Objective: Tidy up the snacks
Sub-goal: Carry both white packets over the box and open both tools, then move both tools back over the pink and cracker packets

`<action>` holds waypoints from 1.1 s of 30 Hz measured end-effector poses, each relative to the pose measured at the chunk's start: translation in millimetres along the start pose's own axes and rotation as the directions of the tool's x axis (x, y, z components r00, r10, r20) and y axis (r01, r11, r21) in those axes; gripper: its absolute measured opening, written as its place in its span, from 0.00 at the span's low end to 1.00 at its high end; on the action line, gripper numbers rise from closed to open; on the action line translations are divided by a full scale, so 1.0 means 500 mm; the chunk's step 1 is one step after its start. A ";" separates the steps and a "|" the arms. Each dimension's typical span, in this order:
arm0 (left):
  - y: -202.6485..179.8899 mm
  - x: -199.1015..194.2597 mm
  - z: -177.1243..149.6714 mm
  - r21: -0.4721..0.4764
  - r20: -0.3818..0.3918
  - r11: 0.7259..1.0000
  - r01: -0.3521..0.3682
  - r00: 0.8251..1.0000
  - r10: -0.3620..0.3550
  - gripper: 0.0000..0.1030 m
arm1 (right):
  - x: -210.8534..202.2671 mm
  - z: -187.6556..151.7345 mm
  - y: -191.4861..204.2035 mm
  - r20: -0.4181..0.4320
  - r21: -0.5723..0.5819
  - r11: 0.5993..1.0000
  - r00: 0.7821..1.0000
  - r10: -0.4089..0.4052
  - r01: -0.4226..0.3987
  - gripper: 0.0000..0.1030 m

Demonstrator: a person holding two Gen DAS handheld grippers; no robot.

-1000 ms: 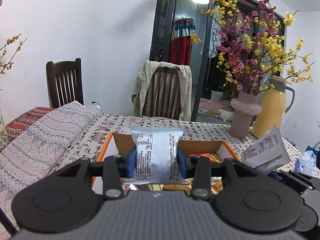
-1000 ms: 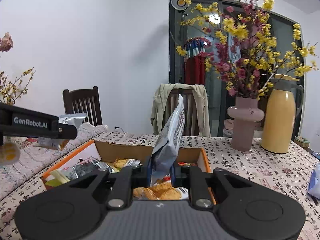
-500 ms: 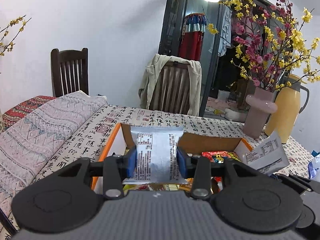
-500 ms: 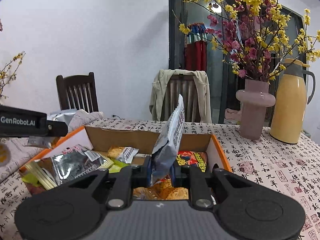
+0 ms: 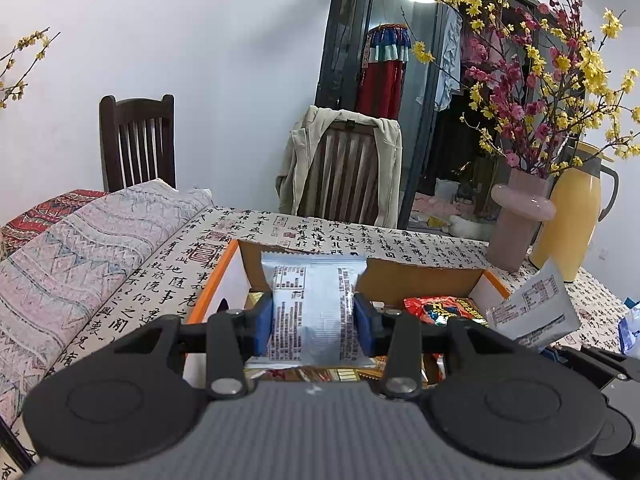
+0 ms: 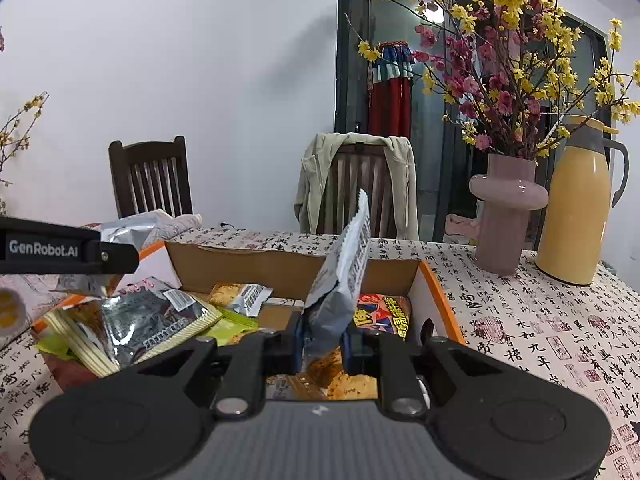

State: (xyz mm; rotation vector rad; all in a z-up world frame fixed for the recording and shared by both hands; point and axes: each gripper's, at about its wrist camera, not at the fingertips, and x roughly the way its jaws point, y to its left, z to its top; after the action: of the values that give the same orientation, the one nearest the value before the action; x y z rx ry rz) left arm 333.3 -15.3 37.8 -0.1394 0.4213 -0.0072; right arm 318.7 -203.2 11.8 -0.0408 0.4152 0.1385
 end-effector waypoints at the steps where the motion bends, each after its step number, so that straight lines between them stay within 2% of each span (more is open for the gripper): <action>1: 0.002 -0.001 0.000 -0.006 0.002 1.000 0.000 1.000 0.000 0.42 | 0.001 0.000 -0.001 -0.005 0.000 1.000 1.000 -0.001 0.001 0.20; 2: 0.004 -0.001 0.000 -0.016 0.006 1.000 -0.007 1.000 0.007 0.44 | 0.002 0.000 -0.002 -0.011 0.000 1.000 1.000 -0.004 0.004 0.20; 3: 0.007 0.000 0.001 -0.023 0.007 1.000 -0.013 1.000 0.013 0.53 | 0.001 -0.001 -0.003 -0.011 0.001 1.000 1.000 -0.011 0.011 0.23; 4: 0.009 -0.001 0.001 -0.031 0.009 0.999 -0.024 1.000 0.024 0.63 | 0.000 0.000 -0.006 -0.012 0.004 1.000 1.000 -0.014 0.014 0.36; 5: 0.011 -0.002 0.001 -0.035 0.015 0.999 -0.035 0.999 0.036 0.68 | -0.001 0.001 -0.008 -0.014 0.010 1.000 1.000 -0.013 0.013 0.46; 6: 0.012 -0.004 0.001 -0.038 0.022 0.998 -0.043 0.999 0.044 0.78 | -0.004 0.001 -0.011 -0.011 0.016 1.000 1.000 -0.015 0.015 0.66; 7: 0.013 -0.006 0.001 -0.041 0.029 0.998 -0.050 0.998 0.051 0.89 | -0.007 0.002 -0.012 -0.003 0.019 1.000 1.000 -0.022 0.022 0.79; 9: 0.014 -0.015 0.001 -0.047 0.053 0.996 -0.074 0.996 0.077 1.00 | -0.017 0.003 -0.013 0.014 0.022 0.999 0.999 -0.032 0.032 0.90; 10: 0.014 -0.019 0.002 -0.052 0.063 0.995 -0.083 0.994 0.087 1.00 | -0.020 0.003 -0.014 0.019 0.024 0.999 0.999 -0.034 0.033 0.95; 12: 0.016 -0.024 0.004 -0.061 0.069 0.995 -0.079 0.994 0.083 1.00 | -0.023 0.003 -0.016 0.017 0.027 0.999 0.999 -0.028 0.027 0.99; 24: 0.020 -0.054 0.012 -0.085 0.091 0.993 -0.088 0.991 0.096 1.00 | -0.037 0.003 -0.012 0.026 0.031 0.999 1.000 -0.016 0.015 0.99; 33: 0.031 -0.185 0.046 -0.114 0.165 0.993 -0.027 0.985 0.046 1.00 | -0.126 0.030 -0.007 0.109 0.023 1.000 0.994 0.018 -0.020 1.00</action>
State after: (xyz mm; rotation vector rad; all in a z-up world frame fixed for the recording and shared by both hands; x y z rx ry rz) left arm 258.0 6.3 94.3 -0.2401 0.2558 0.0638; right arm 268.0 -213.6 51.2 -0.0059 0.3086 0.1539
